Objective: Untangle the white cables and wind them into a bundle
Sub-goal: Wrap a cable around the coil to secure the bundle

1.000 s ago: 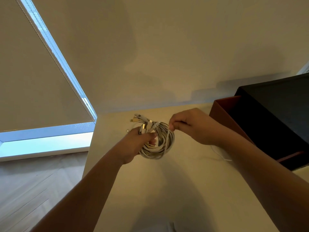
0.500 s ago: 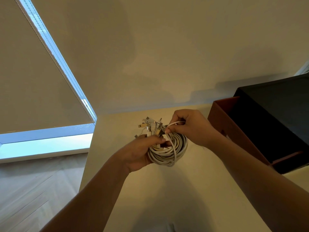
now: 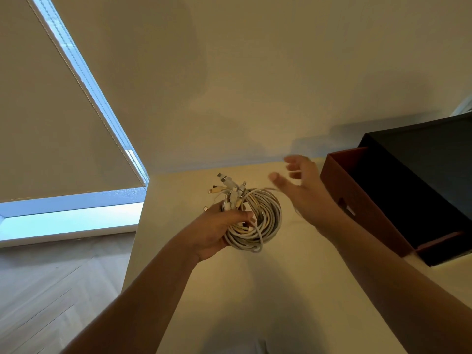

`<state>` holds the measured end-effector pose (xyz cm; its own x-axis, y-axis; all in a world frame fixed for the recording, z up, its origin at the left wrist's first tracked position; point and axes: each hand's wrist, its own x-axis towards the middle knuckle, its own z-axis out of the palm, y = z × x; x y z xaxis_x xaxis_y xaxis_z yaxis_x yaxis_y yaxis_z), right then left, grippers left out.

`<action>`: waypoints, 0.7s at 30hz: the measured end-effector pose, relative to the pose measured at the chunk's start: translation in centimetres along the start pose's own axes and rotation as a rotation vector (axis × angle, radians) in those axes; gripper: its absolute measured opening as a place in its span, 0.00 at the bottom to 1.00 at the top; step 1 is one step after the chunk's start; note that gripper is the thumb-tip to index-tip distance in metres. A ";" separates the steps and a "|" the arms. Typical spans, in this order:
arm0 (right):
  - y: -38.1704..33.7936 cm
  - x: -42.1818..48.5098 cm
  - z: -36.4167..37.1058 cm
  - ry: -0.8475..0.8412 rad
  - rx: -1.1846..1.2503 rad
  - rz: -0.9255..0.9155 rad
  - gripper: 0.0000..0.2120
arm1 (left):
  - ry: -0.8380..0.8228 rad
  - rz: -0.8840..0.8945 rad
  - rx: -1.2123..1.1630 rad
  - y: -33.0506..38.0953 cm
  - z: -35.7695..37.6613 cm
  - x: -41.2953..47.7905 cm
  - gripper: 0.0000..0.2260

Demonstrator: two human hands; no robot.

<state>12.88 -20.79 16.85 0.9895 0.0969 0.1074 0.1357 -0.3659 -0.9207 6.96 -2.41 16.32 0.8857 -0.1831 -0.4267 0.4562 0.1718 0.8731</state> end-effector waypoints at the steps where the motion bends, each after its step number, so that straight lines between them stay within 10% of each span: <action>1: 0.4 -0.5 0.1 0.126 0.079 0.020 0.13 | 0.019 0.001 -0.008 -0.1 -0.2 0.1 0.05; 5: 2.4 -3.4 0.4 0.228 0.152 0.122 0.17 | 0.095 0.012 -0.063 -0.4 -0.5 0.6 0.05; 11: 1.0 -3.9 1.1 -0.524 0.481 0.443 0.22 | 0.063 0.040 -0.025 -0.8 0.2 0.9 0.09; 21: 0.6 -3.6 2.0 -0.423 0.506 0.414 0.10 | 0.146 0.009 0.091 -1.1 0.1 1.2 0.13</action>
<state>9.27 -19.51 15.19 0.8378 0.4263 -0.3411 -0.3803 0.0075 -0.9248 7.49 -2.94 14.87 0.8960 -0.0383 -0.4424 0.4441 0.0829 0.8921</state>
